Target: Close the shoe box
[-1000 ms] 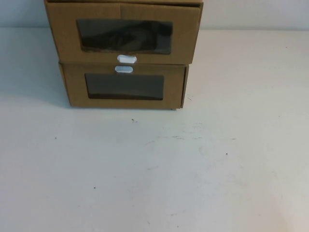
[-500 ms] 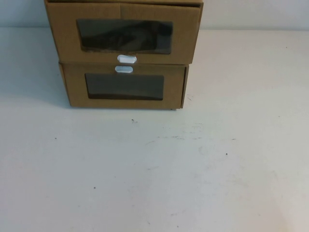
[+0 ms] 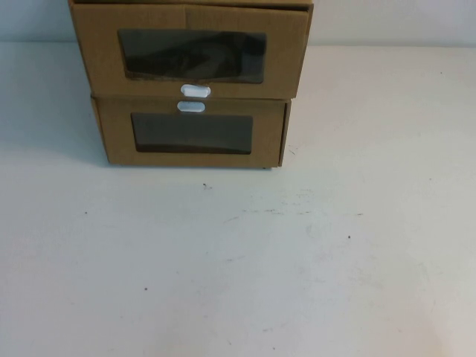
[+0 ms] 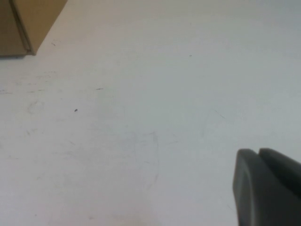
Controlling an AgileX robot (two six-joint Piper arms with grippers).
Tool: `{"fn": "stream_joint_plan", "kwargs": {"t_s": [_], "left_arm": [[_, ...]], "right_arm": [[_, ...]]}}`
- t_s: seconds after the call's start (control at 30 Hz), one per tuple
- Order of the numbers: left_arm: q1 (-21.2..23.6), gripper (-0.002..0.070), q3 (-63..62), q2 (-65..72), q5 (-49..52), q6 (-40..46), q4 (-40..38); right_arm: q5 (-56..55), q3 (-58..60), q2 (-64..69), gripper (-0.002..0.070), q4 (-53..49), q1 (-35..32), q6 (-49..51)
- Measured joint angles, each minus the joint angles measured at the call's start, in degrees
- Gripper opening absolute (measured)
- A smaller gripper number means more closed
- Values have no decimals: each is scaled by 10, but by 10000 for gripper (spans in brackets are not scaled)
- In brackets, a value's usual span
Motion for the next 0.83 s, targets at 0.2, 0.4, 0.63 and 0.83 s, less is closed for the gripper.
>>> {"fn": "stream_joint_plan", "kwargs": {"t_s": [0.2,0.4,0.63,0.83], "left_arm": [[0,-5,0,0,86,-360,317],[0,-5,0,0,90,-399,347],[0,-5,0,0,91,-407,350],[0,-5,0,0,91,-408,350]], "right_arm": [[0,0,0,-13,0,0,0],[0,0,0,-13,0,0,0],[0,0,0,-13,0,0,0],[0,0,0,-13,0,0,1]]}}
